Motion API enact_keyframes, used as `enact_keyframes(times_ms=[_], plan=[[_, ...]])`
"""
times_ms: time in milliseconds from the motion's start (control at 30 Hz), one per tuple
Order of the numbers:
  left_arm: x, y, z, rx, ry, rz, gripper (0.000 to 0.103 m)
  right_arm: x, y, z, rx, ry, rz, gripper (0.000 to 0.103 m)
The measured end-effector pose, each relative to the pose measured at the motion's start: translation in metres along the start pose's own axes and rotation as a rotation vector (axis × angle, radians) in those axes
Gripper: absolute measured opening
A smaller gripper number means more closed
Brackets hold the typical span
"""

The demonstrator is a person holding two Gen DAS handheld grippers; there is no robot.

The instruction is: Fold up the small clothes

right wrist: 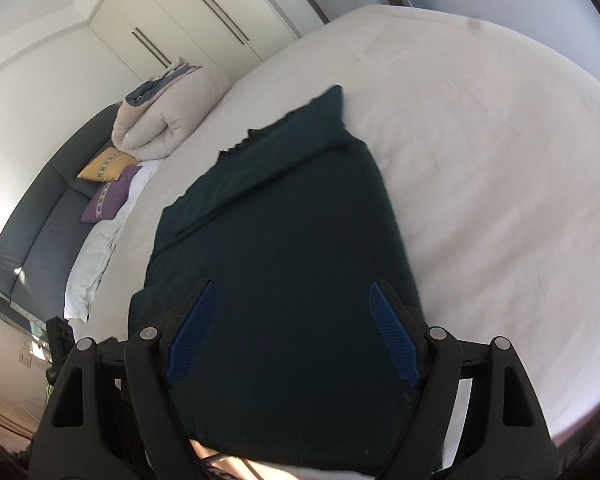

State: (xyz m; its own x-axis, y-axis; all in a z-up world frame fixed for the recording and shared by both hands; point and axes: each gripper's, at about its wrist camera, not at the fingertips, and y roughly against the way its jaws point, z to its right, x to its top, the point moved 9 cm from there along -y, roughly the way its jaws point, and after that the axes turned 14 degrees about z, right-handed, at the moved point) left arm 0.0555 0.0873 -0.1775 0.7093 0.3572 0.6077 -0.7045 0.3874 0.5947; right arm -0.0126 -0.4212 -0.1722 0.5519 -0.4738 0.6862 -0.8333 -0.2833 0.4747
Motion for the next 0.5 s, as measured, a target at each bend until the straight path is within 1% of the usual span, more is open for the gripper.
enact_keyframes(times_ms=[67, 133, 200, 233, 300, 500], plan=[[-0.007, 0.006, 0.002, -0.014, 0.006, -0.011, 0.09, -0.011, 0.015, 0.014, -0.024, -0.036, -0.024, 0.078], [-0.013, 0.009, 0.006, -0.04, 0.021, -0.037, 0.085, -0.019, 0.026, 0.023, -0.024, -0.054, -0.04, 0.078], [-0.019, 0.009, 0.008, -0.054, 0.024, -0.063, 0.072, -0.03, 0.035, 0.03, -0.041, -0.043, -0.068, 0.078], [-0.021, 0.008, 0.01, -0.057, 0.023, -0.074, 0.068, -0.033, 0.037, 0.034, -0.049, -0.04, -0.076, 0.078], [-0.025, 0.006, 0.011, -0.058, 0.015, -0.097, 0.057, -0.038, 0.041, 0.039, -0.059, -0.046, -0.091, 0.078], [-0.031, 0.006, 0.01, -0.066, 0.027, -0.154, 0.036, -0.043, 0.05, 0.048, -0.059, -0.077, -0.115, 0.078]])
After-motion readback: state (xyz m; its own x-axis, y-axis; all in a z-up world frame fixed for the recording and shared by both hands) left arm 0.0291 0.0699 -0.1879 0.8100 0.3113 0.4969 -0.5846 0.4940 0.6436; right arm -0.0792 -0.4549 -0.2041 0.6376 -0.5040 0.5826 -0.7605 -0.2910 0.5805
